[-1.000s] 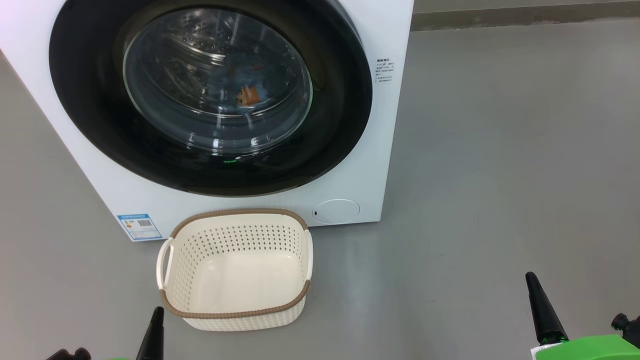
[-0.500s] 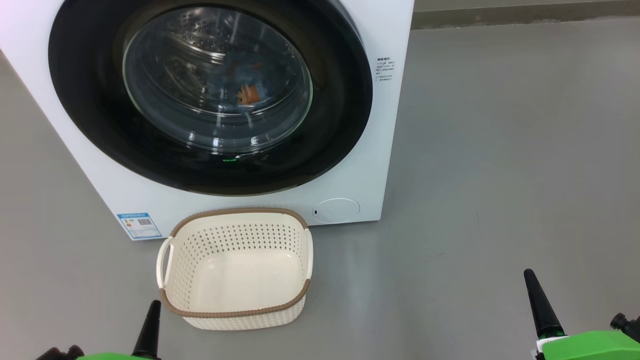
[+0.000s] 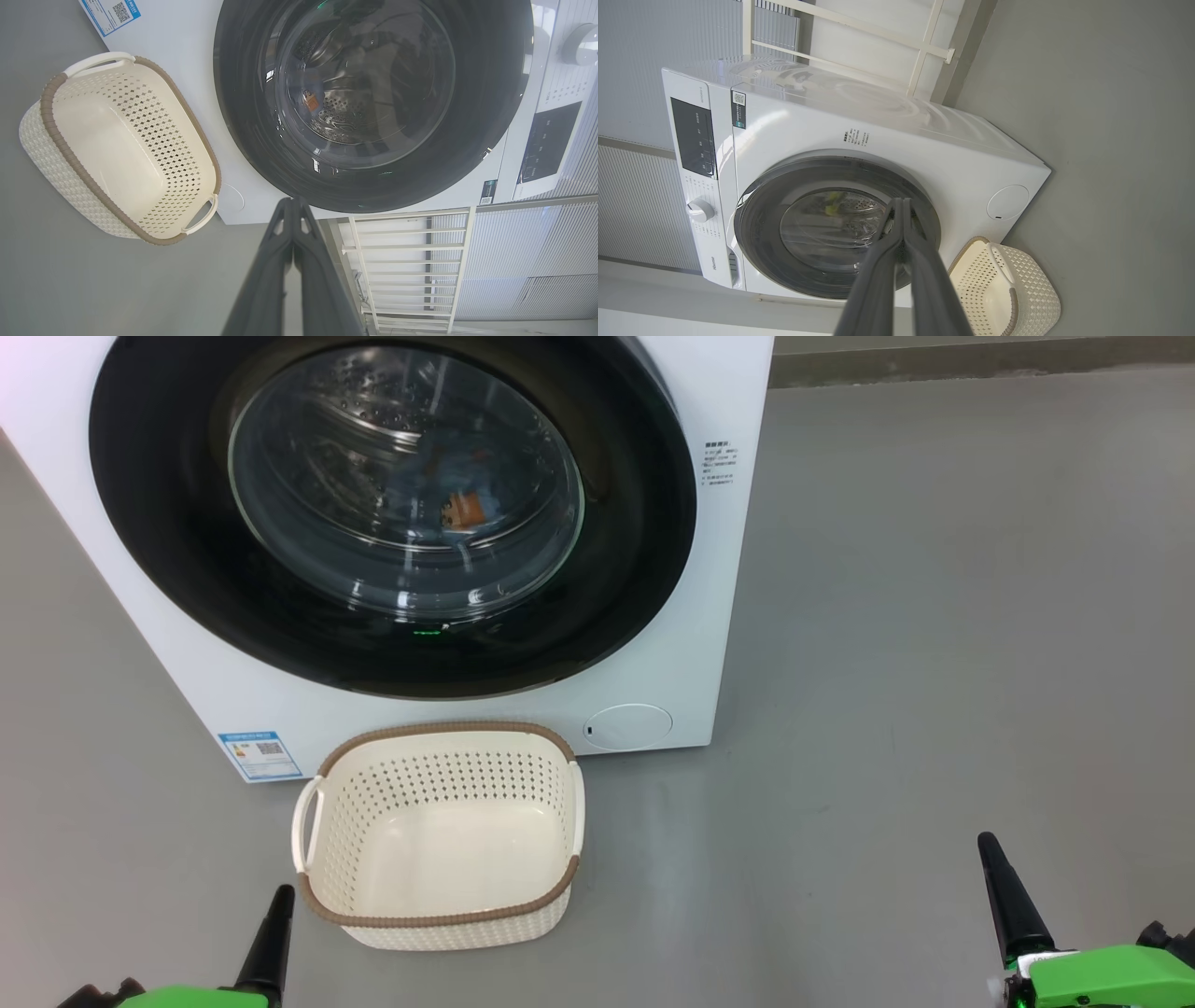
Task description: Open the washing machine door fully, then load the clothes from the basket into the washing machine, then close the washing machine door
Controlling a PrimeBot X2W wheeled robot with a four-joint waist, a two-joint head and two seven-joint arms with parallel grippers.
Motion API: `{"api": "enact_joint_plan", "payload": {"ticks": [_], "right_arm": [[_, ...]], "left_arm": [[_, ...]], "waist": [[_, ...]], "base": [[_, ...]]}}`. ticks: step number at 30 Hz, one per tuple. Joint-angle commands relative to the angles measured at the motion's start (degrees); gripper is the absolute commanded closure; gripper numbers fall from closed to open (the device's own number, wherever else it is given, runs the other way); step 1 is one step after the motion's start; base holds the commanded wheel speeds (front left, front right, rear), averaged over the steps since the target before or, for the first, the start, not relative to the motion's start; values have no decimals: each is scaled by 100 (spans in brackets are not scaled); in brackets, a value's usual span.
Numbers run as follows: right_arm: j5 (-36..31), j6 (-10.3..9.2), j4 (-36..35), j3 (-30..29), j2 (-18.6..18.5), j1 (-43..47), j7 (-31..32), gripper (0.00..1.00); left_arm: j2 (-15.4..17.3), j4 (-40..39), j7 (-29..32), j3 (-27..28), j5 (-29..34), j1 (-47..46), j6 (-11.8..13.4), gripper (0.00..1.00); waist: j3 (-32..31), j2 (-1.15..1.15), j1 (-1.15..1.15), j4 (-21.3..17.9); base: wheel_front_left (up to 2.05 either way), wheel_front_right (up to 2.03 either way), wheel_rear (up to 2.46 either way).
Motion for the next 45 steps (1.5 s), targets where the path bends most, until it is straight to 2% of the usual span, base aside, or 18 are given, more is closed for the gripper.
{"api": "enact_joint_plan", "payload": {"ticks": [1,22,45], "right_arm": [[188,-27,-103,78,-39,-300,50,100],[1488,-33,112,21,0,-536,399,100],[1457,-33,115,-19,29,-540,432,100]], "left_arm": [[106,-99,44,194,-164,-273,-38,100],[125,-37,385,414,-1308,-457,-113,100],[118,-37,392,423,-1302,-458,-113,100]], "waist": [[2,0,0,0],[26,0,0,5],[26,0,0,5]], "base": [[0,0,0],[0,0,0],[0,0,0]]}}
